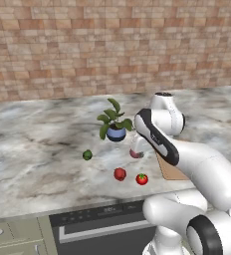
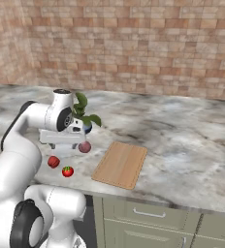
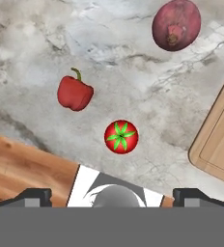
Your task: Place the avocado, onion, tomato, and bell pepper on the cutting board.
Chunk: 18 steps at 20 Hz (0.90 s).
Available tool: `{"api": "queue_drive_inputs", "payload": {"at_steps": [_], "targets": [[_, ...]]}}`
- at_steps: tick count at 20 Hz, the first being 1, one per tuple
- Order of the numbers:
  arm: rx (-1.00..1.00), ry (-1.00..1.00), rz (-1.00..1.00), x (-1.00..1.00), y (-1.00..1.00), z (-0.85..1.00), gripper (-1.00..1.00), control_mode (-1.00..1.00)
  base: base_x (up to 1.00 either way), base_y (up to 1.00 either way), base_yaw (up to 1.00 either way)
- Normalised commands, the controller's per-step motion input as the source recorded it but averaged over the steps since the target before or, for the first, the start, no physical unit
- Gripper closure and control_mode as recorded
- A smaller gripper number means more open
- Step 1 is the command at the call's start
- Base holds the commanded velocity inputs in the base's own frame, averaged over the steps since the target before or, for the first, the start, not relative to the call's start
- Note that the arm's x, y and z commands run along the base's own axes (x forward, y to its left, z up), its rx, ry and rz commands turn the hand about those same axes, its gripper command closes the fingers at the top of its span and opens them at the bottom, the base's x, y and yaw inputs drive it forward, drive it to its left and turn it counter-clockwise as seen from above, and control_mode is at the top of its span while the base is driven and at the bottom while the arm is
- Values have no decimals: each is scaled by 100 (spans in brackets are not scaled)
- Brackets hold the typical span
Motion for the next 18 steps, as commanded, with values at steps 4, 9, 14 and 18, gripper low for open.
{"api": "queue_drive_inputs", "payload": {"at_steps": [4,9,14,18], "targets": [[0,0,0,15,-4,-29,-100,-100,0,0,0],[0,0,-2,17,0,-28,-100,-100,0,0,0],[0,2,0,15,0,-30,-100,-100,0,0,0],[0,1,0,2,0,-31,-100,-100,0,0,0]]}}
